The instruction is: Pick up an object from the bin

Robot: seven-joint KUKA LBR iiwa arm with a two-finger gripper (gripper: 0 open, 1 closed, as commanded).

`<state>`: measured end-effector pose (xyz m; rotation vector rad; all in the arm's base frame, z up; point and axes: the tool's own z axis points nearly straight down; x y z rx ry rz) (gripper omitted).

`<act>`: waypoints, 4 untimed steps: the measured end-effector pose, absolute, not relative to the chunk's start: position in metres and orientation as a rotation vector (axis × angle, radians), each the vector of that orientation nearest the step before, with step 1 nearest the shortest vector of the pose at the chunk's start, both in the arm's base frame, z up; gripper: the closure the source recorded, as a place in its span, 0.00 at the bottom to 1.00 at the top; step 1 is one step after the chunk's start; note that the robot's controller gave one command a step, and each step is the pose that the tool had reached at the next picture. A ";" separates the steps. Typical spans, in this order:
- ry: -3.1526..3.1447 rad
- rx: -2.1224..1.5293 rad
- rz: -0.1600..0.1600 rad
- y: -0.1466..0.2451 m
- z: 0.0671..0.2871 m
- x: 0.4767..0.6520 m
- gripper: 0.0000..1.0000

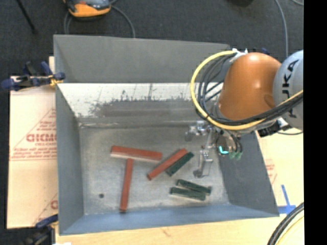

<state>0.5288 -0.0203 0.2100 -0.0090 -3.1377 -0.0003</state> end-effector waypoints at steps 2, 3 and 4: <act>-3.139 0.237 0.002 -0.008 0.159 0.550 0.00; -3.099 0.561 0.003 0.011 0.162 0.591 0.00; -3.118 0.403 -0.003 0.028 0.142 0.590 0.00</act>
Offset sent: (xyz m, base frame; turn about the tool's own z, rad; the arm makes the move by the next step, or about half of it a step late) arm 0.0472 0.0344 -0.1400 -0.3896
